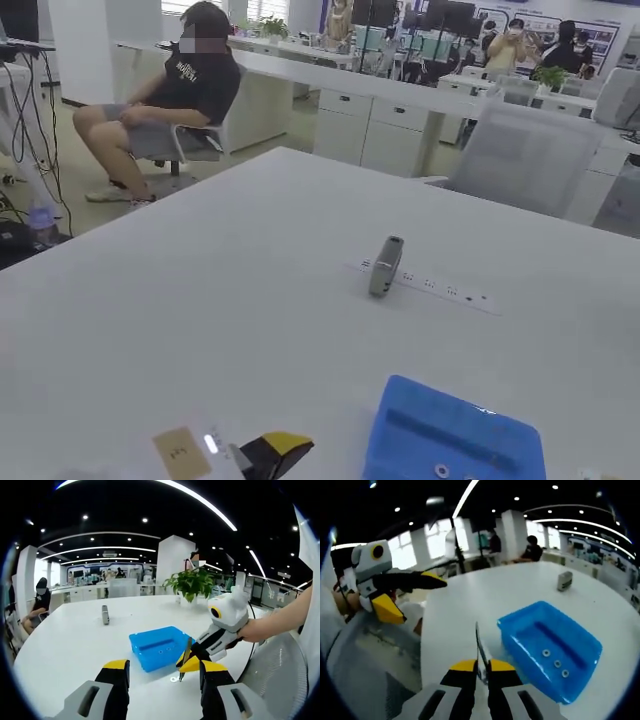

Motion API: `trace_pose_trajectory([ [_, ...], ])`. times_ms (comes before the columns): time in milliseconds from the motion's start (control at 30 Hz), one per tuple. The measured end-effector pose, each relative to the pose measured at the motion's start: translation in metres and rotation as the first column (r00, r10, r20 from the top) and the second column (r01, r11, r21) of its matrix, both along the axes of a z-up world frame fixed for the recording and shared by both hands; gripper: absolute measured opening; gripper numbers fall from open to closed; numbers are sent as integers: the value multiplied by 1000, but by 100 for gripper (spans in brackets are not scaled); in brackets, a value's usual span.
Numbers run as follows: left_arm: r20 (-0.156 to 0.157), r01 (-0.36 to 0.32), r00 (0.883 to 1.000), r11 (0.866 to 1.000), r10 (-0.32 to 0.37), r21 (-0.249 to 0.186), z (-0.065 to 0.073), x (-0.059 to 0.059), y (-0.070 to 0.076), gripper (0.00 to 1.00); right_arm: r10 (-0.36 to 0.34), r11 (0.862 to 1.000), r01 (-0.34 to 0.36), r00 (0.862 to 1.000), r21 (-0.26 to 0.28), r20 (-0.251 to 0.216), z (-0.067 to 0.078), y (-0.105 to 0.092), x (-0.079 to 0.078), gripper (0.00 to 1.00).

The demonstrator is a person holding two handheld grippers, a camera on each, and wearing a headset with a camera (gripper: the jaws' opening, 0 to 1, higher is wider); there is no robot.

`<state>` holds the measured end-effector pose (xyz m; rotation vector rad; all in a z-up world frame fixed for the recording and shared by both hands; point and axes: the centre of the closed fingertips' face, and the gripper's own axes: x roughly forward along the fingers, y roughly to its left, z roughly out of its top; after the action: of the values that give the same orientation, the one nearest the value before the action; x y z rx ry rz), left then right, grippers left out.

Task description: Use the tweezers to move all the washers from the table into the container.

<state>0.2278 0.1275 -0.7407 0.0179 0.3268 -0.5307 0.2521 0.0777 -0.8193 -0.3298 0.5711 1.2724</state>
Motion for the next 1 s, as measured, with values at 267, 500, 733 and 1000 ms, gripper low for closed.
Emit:
trace_pose_trajectory([
  [267, -2, 0, 1000, 1000, 0, 4, 0, 0, 0, 55, 115, 992, -105, 984, -76, 137, -2, 5, -16, 5],
  [500, -4, 0, 1000, 1000, 0, 7, -1, 0, 0, 54, 83, 996, -79, 989, -40, 121, 8, 3, -12, 3],
  [733, -6, 4, 1000, 1000, -4, 11, -2, -1, -1, 54, -26, 996, 21, 998, 84, 58, 34, 0, 0, 3],
  [1000, -8, 8, 1000, 1000, -8, 9, -2, -1, -1, 54, -90, 985, 83, 995, 154, 41, 59, -6, 26, 3],
])
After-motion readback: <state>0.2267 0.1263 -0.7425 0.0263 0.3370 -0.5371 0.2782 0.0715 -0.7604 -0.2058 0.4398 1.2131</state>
